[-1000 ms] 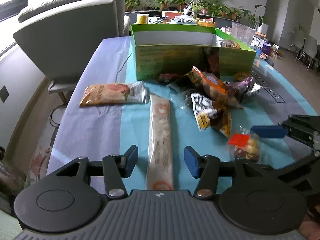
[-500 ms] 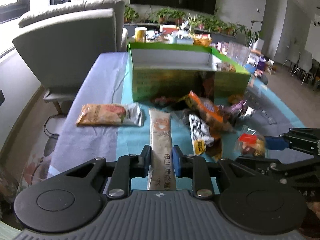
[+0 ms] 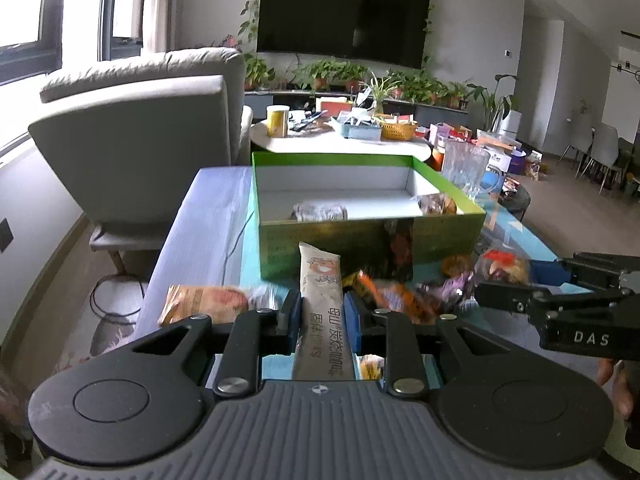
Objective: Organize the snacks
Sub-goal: 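Carry both packs over the green box and open both tools to drop them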
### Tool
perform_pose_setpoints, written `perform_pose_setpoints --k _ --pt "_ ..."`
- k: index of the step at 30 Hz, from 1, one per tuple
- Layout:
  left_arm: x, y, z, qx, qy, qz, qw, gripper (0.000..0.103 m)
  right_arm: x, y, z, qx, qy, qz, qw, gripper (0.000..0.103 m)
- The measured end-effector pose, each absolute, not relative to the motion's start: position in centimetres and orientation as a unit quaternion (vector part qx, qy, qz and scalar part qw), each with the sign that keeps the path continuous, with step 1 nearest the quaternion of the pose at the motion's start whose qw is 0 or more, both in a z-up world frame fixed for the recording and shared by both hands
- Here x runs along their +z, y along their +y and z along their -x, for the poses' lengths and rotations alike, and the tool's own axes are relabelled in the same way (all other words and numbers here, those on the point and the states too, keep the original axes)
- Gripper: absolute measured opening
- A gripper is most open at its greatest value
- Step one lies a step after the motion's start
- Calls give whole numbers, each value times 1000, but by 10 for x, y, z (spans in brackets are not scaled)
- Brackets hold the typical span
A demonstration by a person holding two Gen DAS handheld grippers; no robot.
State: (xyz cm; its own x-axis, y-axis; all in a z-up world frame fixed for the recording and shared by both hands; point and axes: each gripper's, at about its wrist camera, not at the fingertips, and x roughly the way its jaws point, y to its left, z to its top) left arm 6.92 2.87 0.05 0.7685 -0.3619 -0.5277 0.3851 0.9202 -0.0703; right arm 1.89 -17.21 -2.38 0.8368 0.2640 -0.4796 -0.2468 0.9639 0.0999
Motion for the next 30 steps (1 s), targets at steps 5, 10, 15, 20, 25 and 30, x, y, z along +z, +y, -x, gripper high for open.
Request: perform_pose_setpoints --k 5,10,15,20,25,30 --pt "8 17 -86 -199 270 -21 942 22 -13 -174 -29 125 228 -20 965 55" --pt "17 5 -102 -202 260 -22 944 22 -9 -179 -43 113 213 -19 970 55" --pt "26 -8 -118 -206 246 -28 947 22 -3 -192 -57 103 200 -34 974 55" --pt "31 -22 -138 -211 240 -35 947 22 -3 -201 -73 89 194 -42 976 55" --pt "31 -30 -162 -208 244 -35 947 22 -4 -209 -95 79 193 -51 977 55" --pt "28 -38 -188 -204 251 -38 946 22 -7 -216 -114 73 196 -57 976 55"
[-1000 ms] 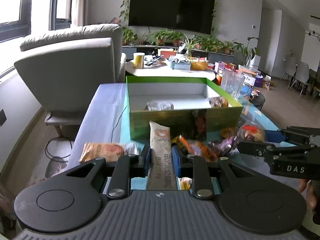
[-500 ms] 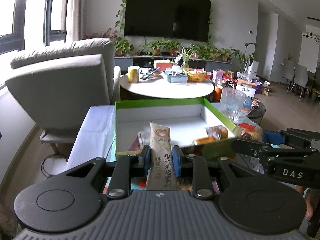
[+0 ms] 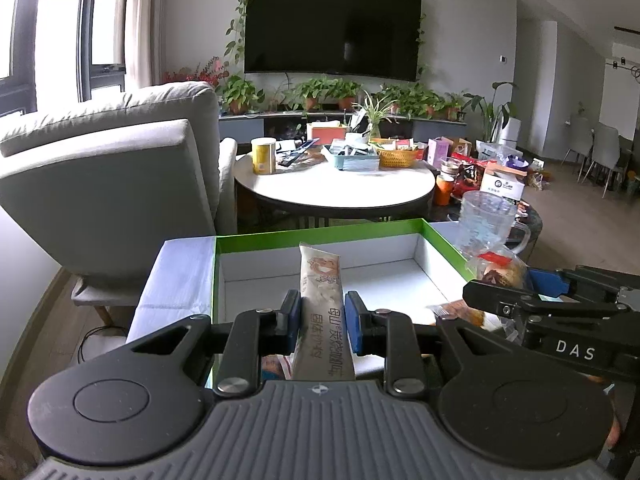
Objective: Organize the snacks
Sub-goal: 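Carry both packs over the green box and open both tools to drop them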
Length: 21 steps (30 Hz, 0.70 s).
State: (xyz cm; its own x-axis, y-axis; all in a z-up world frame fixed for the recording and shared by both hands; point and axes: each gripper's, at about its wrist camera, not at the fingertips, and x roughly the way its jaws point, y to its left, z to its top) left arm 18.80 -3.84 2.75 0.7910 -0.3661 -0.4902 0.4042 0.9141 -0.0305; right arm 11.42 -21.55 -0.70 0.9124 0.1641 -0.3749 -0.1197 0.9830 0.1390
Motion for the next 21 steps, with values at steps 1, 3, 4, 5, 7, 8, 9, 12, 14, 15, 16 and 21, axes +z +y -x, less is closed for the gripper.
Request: perform_pose_setpoints --k 1,3,4,5,7,8,9,12,14,15,16,21 --pt "26 -40 -193 -203 253 -37 945 22 -9 -217 -119 71 199 -57 976 55" --pt "22 -42 -202 -202 259 -33 944 22 -12 -219 -126 67 206 -59 975 55" --pt "19 -43 -206 -202 263 -32 943 22 -14 -220 -130 67 210 -60 974 55" --pt "16 -44 -210 -203 268 -31 941 22 -17 -221 -134 66 214 -61 973 55" --pt "10 -47 -218 -203 277 -31 939 22 -21 -222 -142 65 222 -62 971 55" --pt "8 -49 -222 -203 281 -31 938 22 -23 -222 -146 65 226 -62 970 55" --pt "5 -50 -226 -202 284 -31 937 22 -25 -222 -150 65 230 -62 969 55" --pt "-2 -52 -236 -202 294 -30 934 22 -30 -222 -159 63 239 -61 967 55" --pt "-6 -52 -242 -202 299 -30 932 22 -31 -222 -163 64 237 -58 968 55" --pt "-8 -53 -244 -201 302 -31 931 22 -31 -223 -164 66 237 -57 968 55" --pt "-10 -54 -247 -201 304 -31 931 22 -32 -223 -166 67 237 -57 968 55" --pt "-17 -58 -259 -203 311 -34 928 22 -32 -225 -178 65 234 -50 969 56"
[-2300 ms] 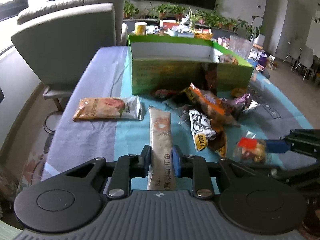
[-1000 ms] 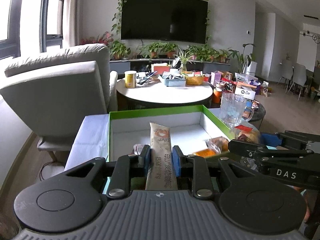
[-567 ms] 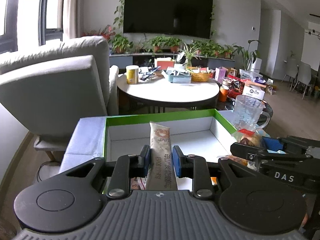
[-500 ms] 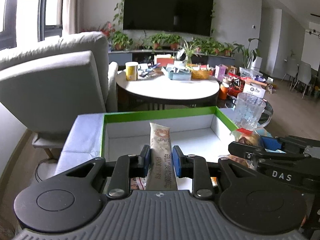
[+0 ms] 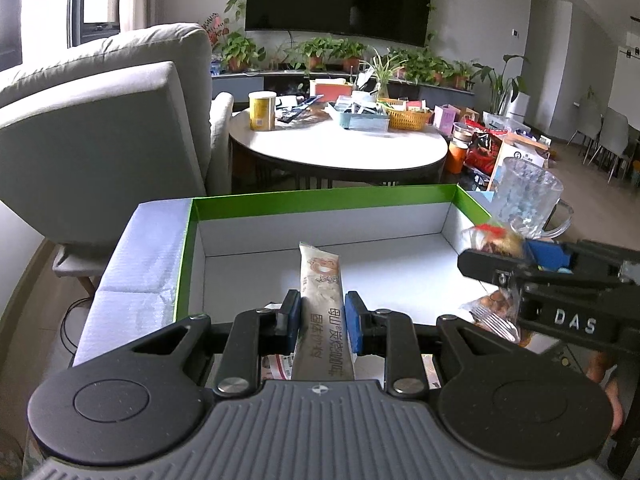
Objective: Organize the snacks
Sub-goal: 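Carry both packs over the green box and open both tools to drop them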
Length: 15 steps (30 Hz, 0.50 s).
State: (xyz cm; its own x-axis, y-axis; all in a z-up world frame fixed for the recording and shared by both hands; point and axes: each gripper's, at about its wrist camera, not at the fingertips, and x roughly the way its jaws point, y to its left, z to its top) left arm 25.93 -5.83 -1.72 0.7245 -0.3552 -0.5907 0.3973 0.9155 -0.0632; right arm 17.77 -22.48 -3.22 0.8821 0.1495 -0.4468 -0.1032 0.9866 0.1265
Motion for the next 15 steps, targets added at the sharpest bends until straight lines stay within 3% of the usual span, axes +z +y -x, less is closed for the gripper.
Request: perform_pose_setpoints --k 10,15 --pt "-26 -65 -279 -201 318 -40 926 24 -40 -232 -214 60 261 -48 962 56" --pt "-30 -63 -285 -192 325 -30 926 25 -39 -234 -214 49 258 -47 964 61"
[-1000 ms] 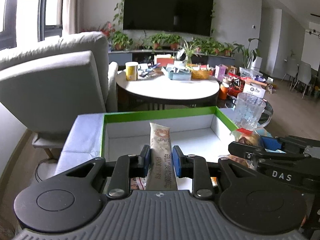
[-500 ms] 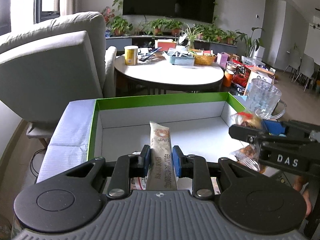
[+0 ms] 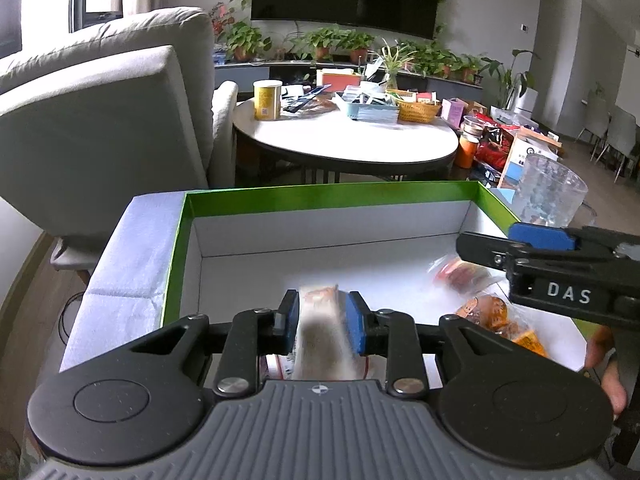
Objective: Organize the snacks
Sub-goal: 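Carry both packs over the green box and open both tools to drop them, then move both tools back down to the snack pile beside the box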
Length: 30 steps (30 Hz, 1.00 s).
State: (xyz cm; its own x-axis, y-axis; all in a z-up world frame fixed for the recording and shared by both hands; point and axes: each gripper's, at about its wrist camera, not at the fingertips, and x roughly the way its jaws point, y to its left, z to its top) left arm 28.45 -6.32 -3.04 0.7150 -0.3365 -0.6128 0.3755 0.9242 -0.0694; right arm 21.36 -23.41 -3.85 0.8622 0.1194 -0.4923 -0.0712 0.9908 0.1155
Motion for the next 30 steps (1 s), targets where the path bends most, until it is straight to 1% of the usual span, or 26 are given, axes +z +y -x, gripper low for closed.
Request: perform_pose_setpoints --k 4,13,18,21,25,30 --pt "-29 -62 -282 -185 324 -34 927 30 -38 -238 -211 46 254 -62 964 61" --pt "-8 -47 -262 -174 296 -28 939 35 -30 -240 -197 37 252 -73 964 61" --pt "10 -18 -242 -147 270 -22 951 41 -25 -241 -176 35 243 -66 967 61" --pt "16 6 -229 -119 264 -17 957 43 -22 -243 -162 32 234 -63 970 61" --pt "6 38 -218 -73 281 -8 957 44 -21 -248 -137 22 226 -57 972 61" --pt "-33 64 -227 -57 327 -6 943 44 -25 -257 -107 3 235 -53 971 61"
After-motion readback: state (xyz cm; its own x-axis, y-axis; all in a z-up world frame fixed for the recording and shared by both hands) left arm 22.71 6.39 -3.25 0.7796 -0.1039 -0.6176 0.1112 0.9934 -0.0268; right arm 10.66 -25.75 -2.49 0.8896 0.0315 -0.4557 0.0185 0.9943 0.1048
